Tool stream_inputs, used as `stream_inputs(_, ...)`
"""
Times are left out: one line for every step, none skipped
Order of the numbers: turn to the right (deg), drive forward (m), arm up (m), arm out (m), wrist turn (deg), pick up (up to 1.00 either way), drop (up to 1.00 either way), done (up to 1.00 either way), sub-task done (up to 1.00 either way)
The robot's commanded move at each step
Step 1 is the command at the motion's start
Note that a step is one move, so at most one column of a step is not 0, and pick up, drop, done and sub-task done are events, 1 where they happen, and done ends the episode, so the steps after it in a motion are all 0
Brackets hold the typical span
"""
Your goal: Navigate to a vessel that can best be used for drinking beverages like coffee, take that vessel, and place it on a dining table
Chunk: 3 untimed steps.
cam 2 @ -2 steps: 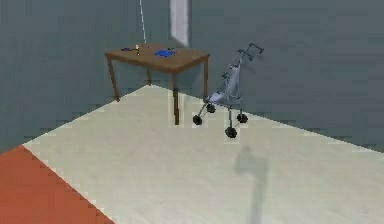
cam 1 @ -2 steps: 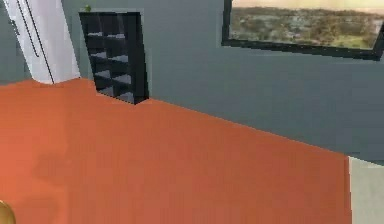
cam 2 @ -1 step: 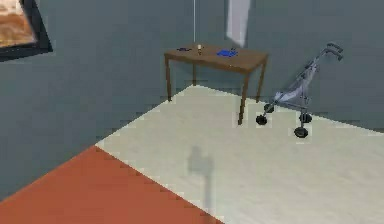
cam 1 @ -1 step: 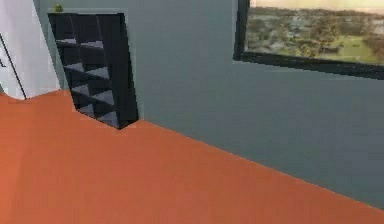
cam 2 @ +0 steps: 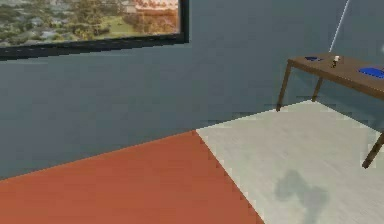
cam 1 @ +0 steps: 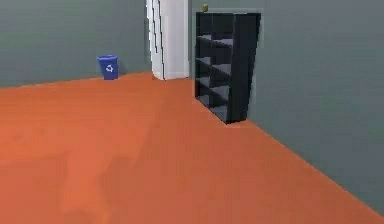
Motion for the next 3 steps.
stream_inputs(0.0, 0.05, 0.00, 0.00, 0.0, 0.00, 0.00, 0.00, 0.00)
stream_inputs(-21.0, 0.00, 0.00, 0.00, 0.0, 0.00, 0.00, 0.00, 0.00)
stream_inputs(0.0, 0.80, 0.00, 0.00, 0.0, 0.00, 0.00, 0.00, 0.00)
